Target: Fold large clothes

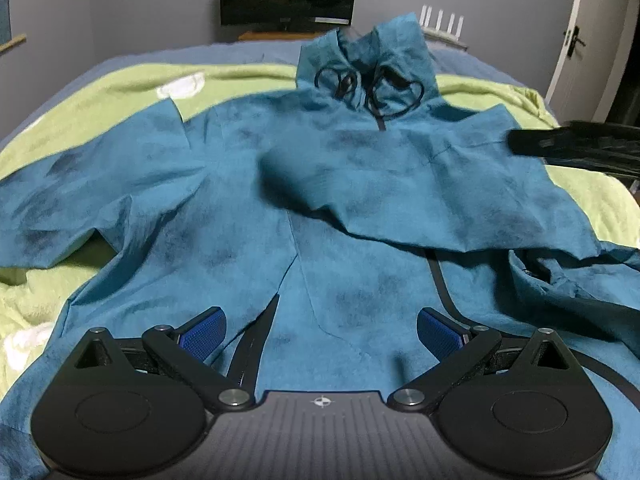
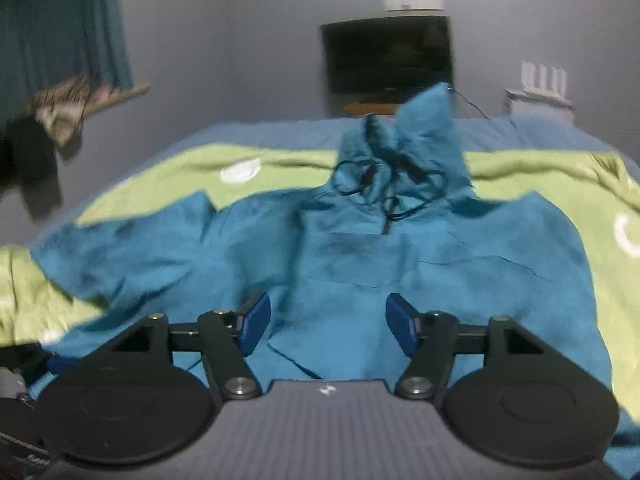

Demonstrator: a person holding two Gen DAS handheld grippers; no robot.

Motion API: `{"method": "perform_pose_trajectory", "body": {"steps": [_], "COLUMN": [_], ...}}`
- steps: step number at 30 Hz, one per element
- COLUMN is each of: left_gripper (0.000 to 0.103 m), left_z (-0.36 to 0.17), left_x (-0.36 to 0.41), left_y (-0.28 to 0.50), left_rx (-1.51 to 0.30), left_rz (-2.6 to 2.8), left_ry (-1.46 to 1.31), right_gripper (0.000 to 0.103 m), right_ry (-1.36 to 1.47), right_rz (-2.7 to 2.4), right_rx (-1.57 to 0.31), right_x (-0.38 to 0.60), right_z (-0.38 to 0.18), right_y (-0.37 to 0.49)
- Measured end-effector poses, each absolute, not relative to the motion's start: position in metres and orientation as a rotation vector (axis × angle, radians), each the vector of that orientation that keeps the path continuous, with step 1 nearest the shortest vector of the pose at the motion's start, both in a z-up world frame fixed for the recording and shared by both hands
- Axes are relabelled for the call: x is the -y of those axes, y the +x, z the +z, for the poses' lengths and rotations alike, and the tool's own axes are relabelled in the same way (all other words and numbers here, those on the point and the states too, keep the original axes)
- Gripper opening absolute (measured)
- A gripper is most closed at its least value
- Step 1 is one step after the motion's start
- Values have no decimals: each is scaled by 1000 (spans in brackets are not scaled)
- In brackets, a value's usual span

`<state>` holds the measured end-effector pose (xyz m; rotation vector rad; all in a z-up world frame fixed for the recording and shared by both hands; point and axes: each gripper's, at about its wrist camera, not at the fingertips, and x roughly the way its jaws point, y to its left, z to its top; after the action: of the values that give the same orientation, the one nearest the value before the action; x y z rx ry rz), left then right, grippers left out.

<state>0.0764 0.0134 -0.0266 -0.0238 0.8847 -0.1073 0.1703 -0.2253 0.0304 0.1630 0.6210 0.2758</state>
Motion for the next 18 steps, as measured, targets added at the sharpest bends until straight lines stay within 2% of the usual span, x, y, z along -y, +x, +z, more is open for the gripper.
{"method": "perform_pose_trajectory", "body": {"steps": [3,7,10,12,14,15,18], "left_gripper": [103,103,103,97,85,82,77], "left_z": [-20,-5,-12,-25,-41,-48,-67], "left_x": [-13,-13,-20,-29,-40,-46,-59], "left_y": [97,142,185,210,233,241,257], "left_rx": [-897,-863,-869,-899,-951,-969,-970], "left_rz": [-107,-58,-12,34,67,79,104], "left_ry": [-34,-42,-67,-75,-112,-140,-194], "right_gripper": [75,76,76,77,81,86,88], "right_ry": [268,382,445,448,412,393,320], "right_rz": [174,96,66,67,85,94,130], "right_rx": [-615,-675,-749,-769,-762,-751,-720], "right_x": [266,304,316,315,309,306,293], "right_z": [17,-12,-38,-48,-51,-51,-48], "right_y": [169,171,173,178,177,175,169]}}
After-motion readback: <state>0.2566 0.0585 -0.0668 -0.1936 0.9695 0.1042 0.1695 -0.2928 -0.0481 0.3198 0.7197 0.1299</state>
